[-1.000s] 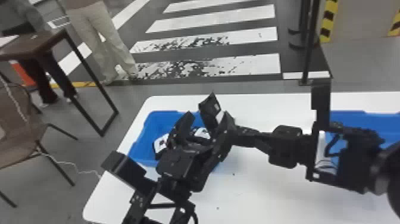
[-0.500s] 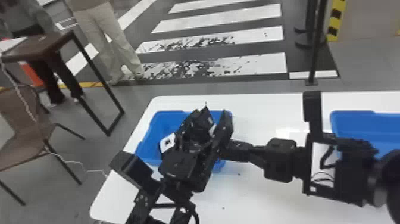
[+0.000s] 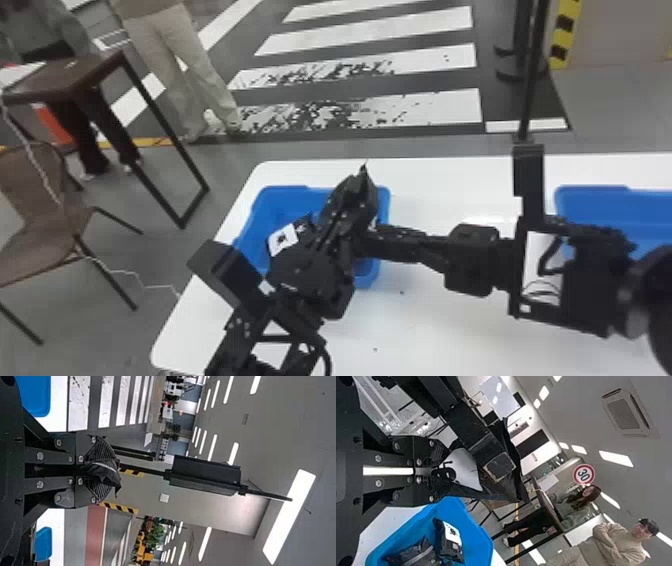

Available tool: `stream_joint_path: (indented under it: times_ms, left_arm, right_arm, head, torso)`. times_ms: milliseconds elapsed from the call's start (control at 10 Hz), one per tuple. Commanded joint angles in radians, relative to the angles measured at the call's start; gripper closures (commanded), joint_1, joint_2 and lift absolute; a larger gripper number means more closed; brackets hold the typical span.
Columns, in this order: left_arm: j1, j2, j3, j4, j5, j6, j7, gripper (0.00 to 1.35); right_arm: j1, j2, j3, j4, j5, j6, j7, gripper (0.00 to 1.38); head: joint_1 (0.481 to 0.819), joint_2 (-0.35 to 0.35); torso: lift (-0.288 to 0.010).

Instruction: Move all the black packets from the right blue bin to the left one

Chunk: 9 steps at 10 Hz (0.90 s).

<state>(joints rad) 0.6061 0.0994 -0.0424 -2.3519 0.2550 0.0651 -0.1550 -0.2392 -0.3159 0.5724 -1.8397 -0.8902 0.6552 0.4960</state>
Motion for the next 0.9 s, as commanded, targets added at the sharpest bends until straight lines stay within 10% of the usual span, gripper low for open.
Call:
stream_joint_path:
  times_ms: [0,200,600,800]
  left_arm:
    - [-0.027,0.003,0.008,0.017,-0.012,-0.023,0.008,1.22]
    - [-0.142,0.005,0.02,0.179,-0.066,-0.117,0.048,1.22]
    - [-0.429,0.0,0.114,0.687,-0.275,-0.306,0.153,1.14]
    - [-0.427,-0.003,0.154,0.726,-0.273,-0.367,0.175,0.01]
  right_arm:
    - [0.001,0.0,-0.002,0.005,-0.007,-0.012,0.001,0.77]
    - [0.045,0.001,-0.06,0.012,0.001,-0.025,0.01,0.09]
    - [0.21,0.009,-0.303,-0.037,0.103,0.005,0.012,0.11]
    - [0.269,0.017,-0.395,-0.059,0.152,0.007,0.012,0.1]
  head:
    - [0.695,0.35]
    - [0.695,0.35]
    - [0.695,0.341]
    - [0.695,0.326]
  torso:
    - [-0.14]
    - [-0.14]
    - [-0.14]
    - [-0.14]
